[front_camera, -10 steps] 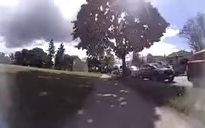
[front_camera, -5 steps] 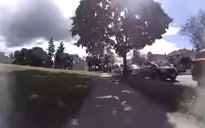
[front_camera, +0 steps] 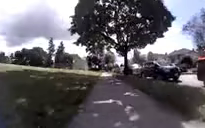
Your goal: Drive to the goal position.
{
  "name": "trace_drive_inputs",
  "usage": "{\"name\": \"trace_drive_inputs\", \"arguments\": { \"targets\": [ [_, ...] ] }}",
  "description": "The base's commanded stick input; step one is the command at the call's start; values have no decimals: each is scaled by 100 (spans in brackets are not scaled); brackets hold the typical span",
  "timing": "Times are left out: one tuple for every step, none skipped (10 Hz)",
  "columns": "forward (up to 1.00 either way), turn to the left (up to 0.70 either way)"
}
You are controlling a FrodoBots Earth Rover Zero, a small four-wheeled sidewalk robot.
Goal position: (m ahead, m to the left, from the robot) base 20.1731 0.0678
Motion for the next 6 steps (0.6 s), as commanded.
{"name": "trace_drive_inputs", "arguments": {
  "targets": [
    [70,0],
    [70,0],
    [70,0],
    [70,0],
    [70,0],
    [70,0]
  ]
}}
